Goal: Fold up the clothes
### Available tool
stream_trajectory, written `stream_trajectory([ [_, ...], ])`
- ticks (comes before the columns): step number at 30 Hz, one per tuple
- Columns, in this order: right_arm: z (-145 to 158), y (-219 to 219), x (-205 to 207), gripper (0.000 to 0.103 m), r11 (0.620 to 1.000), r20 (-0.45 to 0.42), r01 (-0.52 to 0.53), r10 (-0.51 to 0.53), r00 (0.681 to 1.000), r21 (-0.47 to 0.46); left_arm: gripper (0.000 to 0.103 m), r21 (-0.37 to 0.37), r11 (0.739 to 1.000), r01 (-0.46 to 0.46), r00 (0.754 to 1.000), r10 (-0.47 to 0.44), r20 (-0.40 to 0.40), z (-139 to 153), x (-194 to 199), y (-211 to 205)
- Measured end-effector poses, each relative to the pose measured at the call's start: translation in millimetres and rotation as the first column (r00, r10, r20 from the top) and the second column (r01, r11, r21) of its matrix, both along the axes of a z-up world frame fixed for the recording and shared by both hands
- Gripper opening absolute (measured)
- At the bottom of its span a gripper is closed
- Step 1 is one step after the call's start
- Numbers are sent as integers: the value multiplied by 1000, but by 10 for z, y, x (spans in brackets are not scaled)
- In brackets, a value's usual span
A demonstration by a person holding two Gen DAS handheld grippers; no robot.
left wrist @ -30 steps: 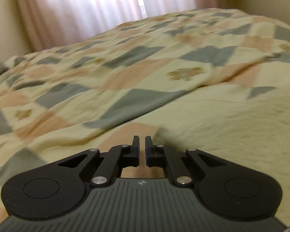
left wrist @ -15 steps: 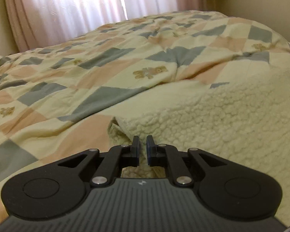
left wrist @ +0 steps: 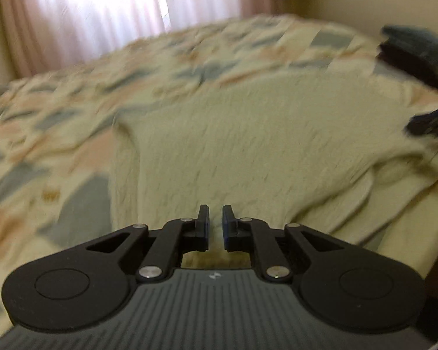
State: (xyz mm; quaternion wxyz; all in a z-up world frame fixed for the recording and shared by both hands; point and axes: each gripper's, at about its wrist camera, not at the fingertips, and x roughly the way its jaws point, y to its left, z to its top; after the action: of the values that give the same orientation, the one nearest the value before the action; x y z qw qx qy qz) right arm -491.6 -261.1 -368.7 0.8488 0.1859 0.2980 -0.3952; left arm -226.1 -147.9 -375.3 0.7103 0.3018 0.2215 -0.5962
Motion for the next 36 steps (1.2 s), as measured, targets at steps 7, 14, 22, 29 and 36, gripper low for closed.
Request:
stream_trajectory([
  [7,-5,182,-27,38,999,30,44,-44,999,11,10,30,996,-81,997,80,20,-32,-184,102],
  [14,241,489,-50,54,988,102,153,-156,983,36,34,87,963,-256,966,258,-6,276,-387,313],
  [22,561,938,-118,67,986,121,167,-167,979,4,34,72,943,-324,945,327,-26,620,-645,660],
  [29,752,1276,-264,75,984,153,178,-171,973,-29,34,25,943,-333,943,333,-19,876,-837,996],
  [36,890,1543,-383,77,982,182,175,-160,970,-72,34,-17,943,-333,943,332,-31,1009,-949,1235],
])
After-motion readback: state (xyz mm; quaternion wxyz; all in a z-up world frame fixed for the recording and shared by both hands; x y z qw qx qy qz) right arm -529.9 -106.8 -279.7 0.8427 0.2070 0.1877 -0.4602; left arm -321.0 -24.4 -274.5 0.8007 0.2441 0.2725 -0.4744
